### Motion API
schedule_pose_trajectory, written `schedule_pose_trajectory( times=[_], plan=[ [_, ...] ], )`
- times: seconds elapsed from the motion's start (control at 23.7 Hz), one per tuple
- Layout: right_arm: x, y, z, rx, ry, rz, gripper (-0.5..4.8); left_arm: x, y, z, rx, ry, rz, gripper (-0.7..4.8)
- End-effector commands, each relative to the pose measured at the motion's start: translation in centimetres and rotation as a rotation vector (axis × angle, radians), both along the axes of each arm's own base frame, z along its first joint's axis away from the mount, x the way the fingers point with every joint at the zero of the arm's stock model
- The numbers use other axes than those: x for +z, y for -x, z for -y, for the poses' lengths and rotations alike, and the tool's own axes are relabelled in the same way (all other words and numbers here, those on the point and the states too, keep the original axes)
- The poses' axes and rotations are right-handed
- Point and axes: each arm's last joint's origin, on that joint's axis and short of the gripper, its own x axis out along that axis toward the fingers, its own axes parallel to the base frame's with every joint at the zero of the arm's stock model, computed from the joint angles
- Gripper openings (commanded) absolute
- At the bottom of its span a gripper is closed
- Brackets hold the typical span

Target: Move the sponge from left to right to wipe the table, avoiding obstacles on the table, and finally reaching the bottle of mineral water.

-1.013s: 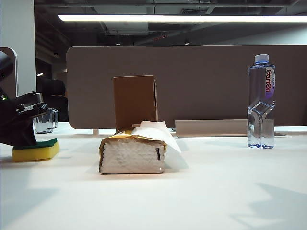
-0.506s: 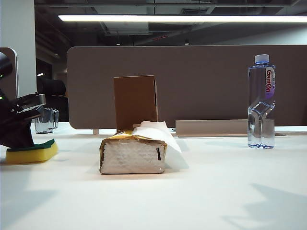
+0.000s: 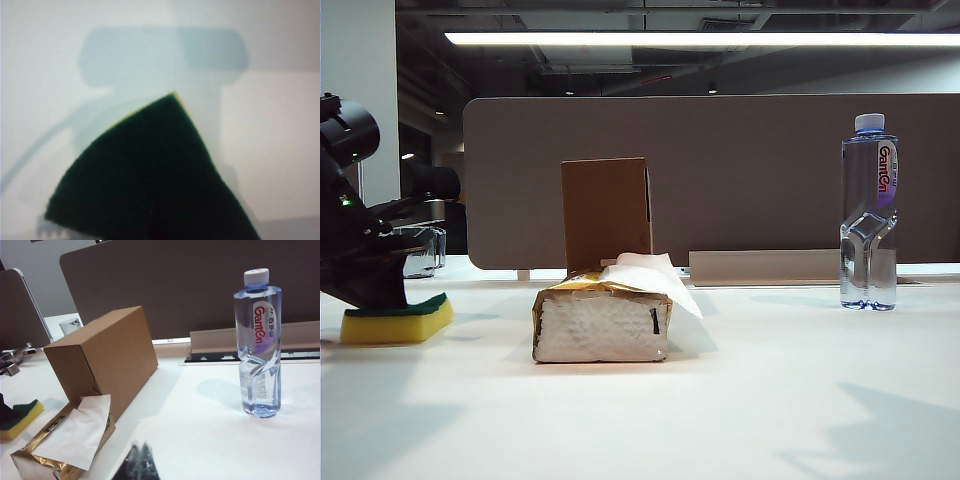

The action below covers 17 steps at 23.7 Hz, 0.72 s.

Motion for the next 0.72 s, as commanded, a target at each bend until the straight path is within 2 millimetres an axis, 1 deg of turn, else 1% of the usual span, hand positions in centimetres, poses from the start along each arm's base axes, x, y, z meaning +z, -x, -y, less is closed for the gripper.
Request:
schedule_pose_trajectory(
  times=[0.04,0.46,0.72],
  plan=[
    [0.3,0.1,0.0,0.002,0.01,0.029,0.0,-1.7,1.8,0.5,-0.048,0.035,-0.191,-0.06],
    [0.3,0.1,0.0,-0.002,0.029,0.034,0.0,-0.6,2.4,0.8,-0.069,0.062,-0.178,-0.06],
    [0.3,0.1,0.0,-0.002,0.029,0.034,-0.01,-1.2,3.7,0.7,-0.067,0.069,-0.215,-0.06]
  ],
)
